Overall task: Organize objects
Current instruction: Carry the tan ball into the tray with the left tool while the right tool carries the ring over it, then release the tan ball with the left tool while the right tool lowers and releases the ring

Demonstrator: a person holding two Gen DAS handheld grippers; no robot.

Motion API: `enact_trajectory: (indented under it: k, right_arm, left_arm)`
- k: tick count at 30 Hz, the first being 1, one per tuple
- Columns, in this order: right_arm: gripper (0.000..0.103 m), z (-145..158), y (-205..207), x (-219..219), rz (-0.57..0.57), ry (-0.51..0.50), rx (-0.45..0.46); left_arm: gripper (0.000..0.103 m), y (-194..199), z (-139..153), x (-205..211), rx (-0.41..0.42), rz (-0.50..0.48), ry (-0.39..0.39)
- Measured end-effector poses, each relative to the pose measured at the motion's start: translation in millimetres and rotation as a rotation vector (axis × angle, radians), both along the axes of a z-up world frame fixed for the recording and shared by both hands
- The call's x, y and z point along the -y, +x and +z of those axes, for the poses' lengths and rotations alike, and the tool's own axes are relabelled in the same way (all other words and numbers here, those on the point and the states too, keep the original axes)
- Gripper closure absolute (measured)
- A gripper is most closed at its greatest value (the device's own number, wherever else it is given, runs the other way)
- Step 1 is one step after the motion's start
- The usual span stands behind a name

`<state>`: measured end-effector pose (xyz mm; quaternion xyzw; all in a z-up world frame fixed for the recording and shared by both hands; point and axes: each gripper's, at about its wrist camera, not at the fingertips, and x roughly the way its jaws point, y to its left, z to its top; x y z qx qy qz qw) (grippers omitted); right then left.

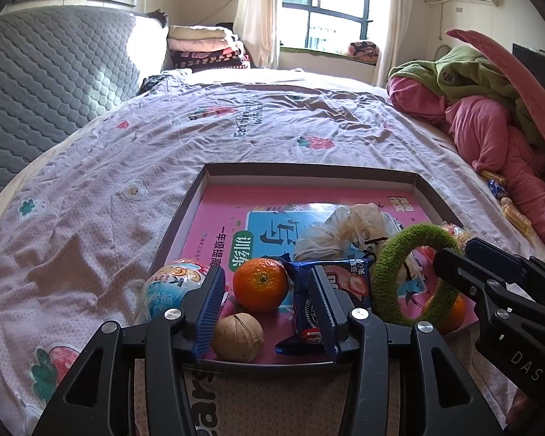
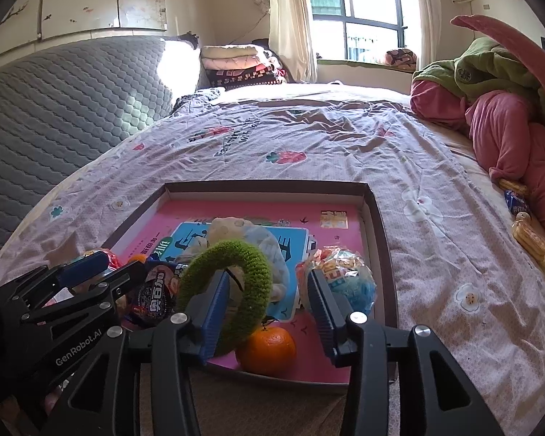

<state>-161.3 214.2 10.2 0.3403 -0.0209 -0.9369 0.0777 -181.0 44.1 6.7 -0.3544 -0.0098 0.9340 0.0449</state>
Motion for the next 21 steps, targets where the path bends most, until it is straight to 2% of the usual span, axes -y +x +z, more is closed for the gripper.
enact_trajectory:
  k: [5, 13, 17, 21]
  right_arm:
    - [0.054, 3.1, 1.5, 0.9, 0.003, 0.001, -0.009]
    - [0.05, 10.1, 6.4, 2.3, 0.003, 0.005, -0.029]
    - [0.047, 15.3, 10.6, 2.8, 0.007, 0.005, -0.047]
    - [0.042, 21.8, 16.5, 3.2, 0.009, 0.0, -0.065]
  left_arm:
    - [0.045, 4.7, 6.7, 0.5, -0.016, -0.004, 0.007]
    - [0.039, 11.8, 14.1, 0.5, -0.036, -0.009, 0.002]
    - [0.038, 19.0, 19.2, -1.7, -0.068, 0.003, -0.041]
    - [0.037, 28.9, 25.5, -1.1, -0.088, -0.002, -0.044]
